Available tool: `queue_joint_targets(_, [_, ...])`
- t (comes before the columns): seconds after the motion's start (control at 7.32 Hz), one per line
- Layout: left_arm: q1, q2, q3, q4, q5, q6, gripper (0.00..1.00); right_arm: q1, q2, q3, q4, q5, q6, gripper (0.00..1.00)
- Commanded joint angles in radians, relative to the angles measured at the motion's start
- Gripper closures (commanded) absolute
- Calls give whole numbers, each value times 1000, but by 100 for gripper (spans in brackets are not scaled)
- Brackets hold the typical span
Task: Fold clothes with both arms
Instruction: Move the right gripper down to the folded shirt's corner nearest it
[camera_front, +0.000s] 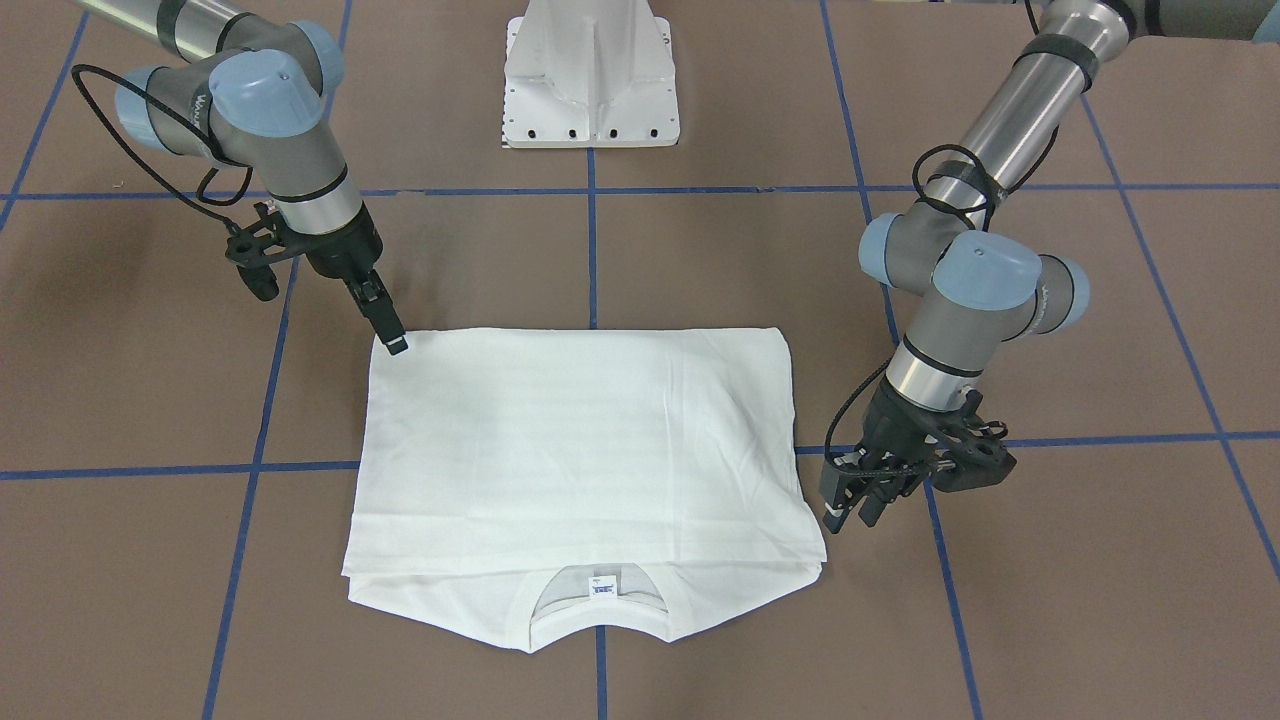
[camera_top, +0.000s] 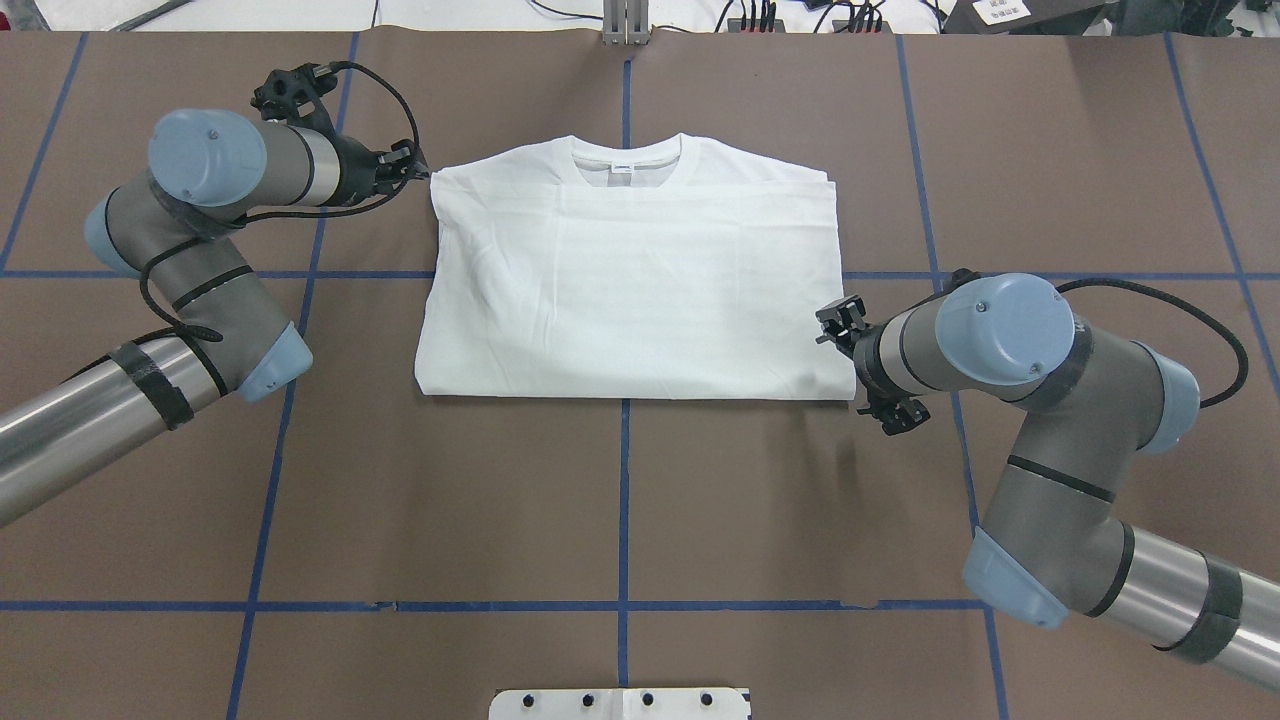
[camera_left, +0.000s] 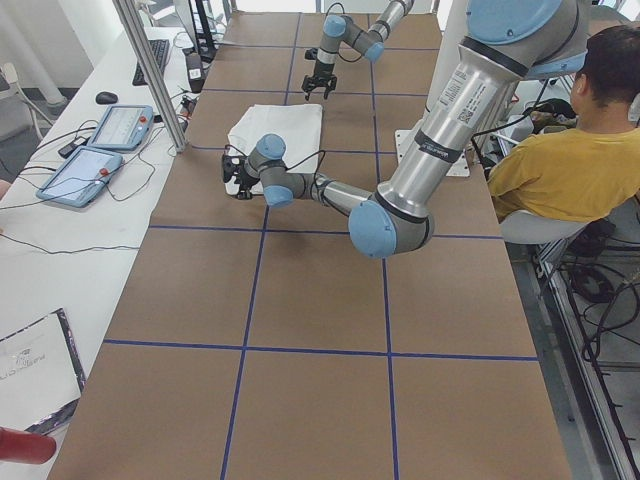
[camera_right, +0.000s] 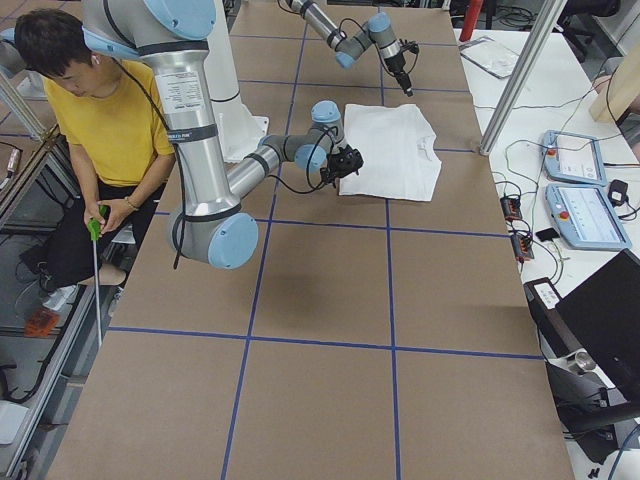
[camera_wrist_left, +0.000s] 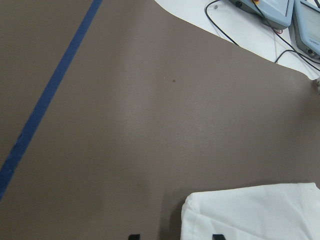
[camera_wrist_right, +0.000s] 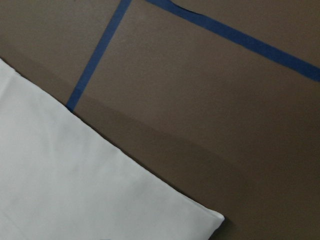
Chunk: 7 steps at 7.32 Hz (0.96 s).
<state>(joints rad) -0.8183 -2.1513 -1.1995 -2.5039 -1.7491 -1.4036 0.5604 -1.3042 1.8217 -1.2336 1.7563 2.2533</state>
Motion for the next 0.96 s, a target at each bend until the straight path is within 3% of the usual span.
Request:
queue_joint_targets(0.0, [1, -1, -3, 0, 3, 0, 42, -16, -7, -51, 2, -3, 6, 6])
queue_joint_targets(0.14, [1, -1, -11, 4, 5, 0, 42, -17, -9, -52, 0, -3, 6, 9])
queue_joint_targets(0.27, [1, 1, -15, 5, 5, 0, 42, -22, 5, -56, 0, -4, 11, 26])
queue_joint_targets(0.55, [-1, 11, -18, 5, 6, 0, 42, -22, 8, -56, 0, -1, 3, 100])
queue_joint_targets(0.82, [-1, 22, -29, 5, 6, 0, 42, -20, 8, -42, 2, 6, -4, 100])
